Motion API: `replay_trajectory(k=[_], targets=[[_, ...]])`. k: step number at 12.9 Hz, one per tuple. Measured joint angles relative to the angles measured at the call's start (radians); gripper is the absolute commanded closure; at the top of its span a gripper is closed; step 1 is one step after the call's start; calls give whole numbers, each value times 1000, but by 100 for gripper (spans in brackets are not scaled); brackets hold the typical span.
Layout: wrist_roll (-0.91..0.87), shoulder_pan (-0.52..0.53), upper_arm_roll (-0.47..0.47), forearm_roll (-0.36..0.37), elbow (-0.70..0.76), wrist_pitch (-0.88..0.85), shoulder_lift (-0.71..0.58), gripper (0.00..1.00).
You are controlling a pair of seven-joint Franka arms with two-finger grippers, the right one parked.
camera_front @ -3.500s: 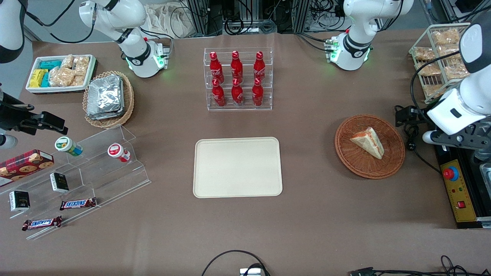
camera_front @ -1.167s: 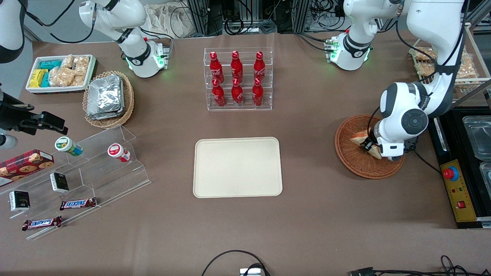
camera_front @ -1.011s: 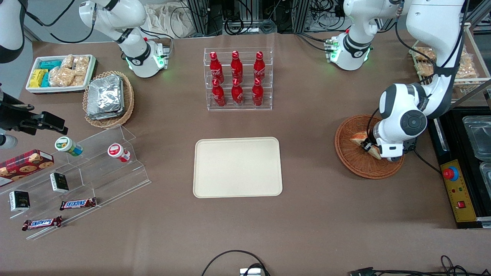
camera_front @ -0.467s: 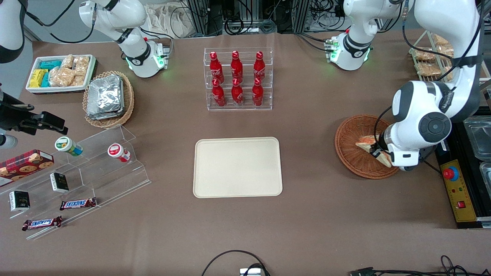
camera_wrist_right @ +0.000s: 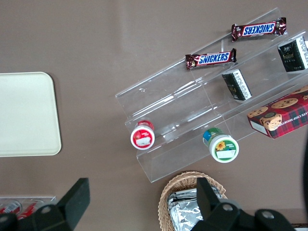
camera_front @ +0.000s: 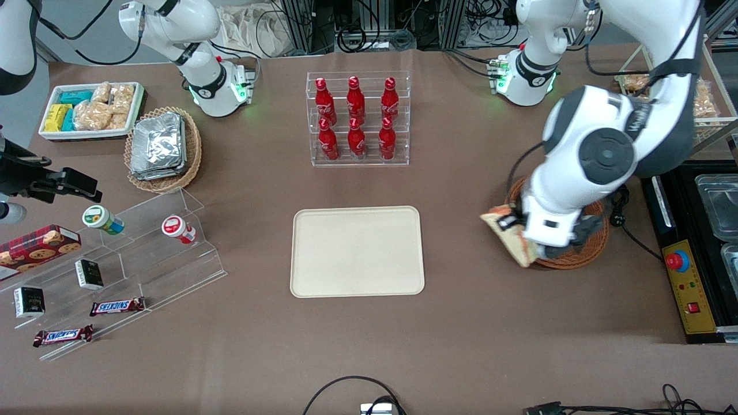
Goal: Place sandwich from basket to tray
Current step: 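Carry the sandwich from the basket over the cream tray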
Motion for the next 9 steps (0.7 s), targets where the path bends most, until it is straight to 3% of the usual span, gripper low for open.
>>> replay_trajectory(k=[2, 6, 9], targets=[[72, -62, -47, 22, 79, 0, 114, 100], [156, -212, -52, 112, 174, 12, 345, 100], [171, -258, -50, 133, 260, 67, 485, 100]])
